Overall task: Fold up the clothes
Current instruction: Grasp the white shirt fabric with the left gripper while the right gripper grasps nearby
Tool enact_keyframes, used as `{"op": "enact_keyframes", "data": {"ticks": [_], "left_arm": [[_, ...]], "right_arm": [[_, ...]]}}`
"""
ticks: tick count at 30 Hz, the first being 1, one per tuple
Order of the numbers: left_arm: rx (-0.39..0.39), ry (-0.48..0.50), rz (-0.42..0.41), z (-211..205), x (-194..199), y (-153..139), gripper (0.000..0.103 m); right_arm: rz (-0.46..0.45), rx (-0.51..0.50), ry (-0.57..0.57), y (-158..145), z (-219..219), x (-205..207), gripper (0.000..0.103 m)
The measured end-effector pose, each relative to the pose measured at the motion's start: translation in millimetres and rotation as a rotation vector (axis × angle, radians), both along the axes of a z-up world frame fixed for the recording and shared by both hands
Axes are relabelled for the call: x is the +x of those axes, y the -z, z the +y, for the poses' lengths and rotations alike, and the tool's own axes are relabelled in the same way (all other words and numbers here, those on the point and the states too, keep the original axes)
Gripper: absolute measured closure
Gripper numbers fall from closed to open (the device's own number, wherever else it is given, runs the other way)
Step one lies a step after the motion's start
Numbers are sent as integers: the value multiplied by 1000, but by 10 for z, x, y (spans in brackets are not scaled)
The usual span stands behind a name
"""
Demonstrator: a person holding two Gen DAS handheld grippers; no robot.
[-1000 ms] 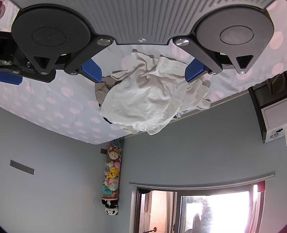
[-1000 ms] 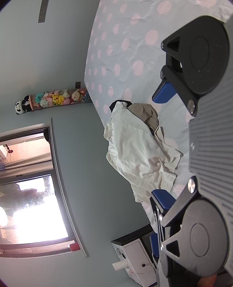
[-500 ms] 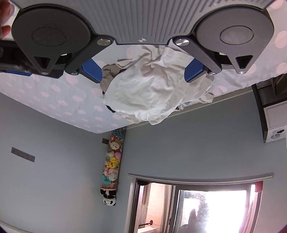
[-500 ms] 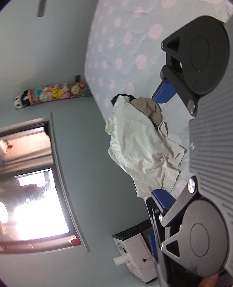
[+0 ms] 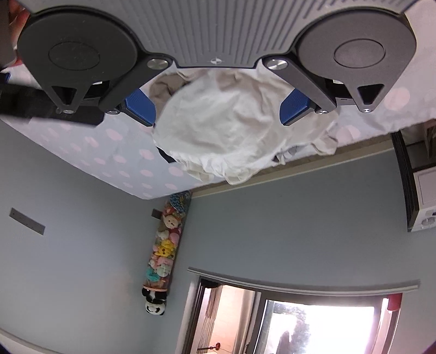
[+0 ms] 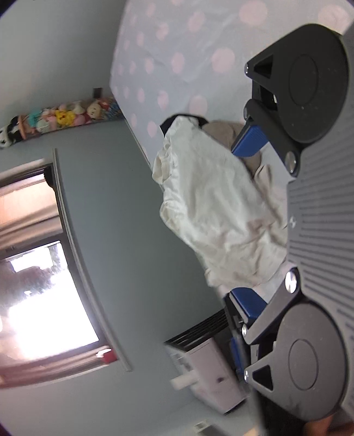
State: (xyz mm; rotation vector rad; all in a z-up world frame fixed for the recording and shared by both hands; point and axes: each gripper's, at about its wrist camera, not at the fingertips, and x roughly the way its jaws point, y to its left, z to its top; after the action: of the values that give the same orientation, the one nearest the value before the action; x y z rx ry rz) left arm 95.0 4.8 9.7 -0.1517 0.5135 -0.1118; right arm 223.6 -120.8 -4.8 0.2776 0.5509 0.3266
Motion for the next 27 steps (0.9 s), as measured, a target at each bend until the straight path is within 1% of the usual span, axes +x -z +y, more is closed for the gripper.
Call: {"op": "enact_keyframes", "data": {"ticks": [3, 6, 8, 10, 13, 15, 18, 21, 23, 24, 25, 27], "left_arm": [[-4, -17, 9, 32, 205, 5, 4], [-11, -47, 30, 75, 440, 27, 4], [-13, -47, 46, 89, 600, 58, 4], [-12, -35, 56, 105, 743, 96, 4], [1, -3, 69, 151, 967, 182, 4], [15, 15, 80, 201, 1101, 267, 4], [43, 28, 100, 262, 1275, 436, 5], [21, 49, 142, 330, 1468, 651, 9], [-13, 54, 166, 390, 1605, 804, 12], [-15, 40, 178, 416, 1676, 876, 14], [-17, 29, 189, 439, 1745, 945, 14], [-18, 30, 204, 453, 1858, 1066, 16]], "right_arm": [[27, 25, 2, -24, -35, 254, 1], [24, -11, 3, -6, -20, 485, 0], [34, -39, 4, 38, -7, 644, 0], [23, -108, 5, 99, 37, 784, 1], [-7, -248, 17, 213, 126, 963, 1], [-1, -317, 0, 314, 173, 1096, 1], [44, -298, -24, 485, 160, 1290, 1], [65, -286, -24, 670, 171, 1487, 1], [85, -277, -24, 809, 204, 1637, 7], [106, -268, -29, 883, 215, 1720, 16], [128, -260, -33, 958, 231, 1802, 22], [157, -251, -33, 1102, 268, 1941, 23]]}}
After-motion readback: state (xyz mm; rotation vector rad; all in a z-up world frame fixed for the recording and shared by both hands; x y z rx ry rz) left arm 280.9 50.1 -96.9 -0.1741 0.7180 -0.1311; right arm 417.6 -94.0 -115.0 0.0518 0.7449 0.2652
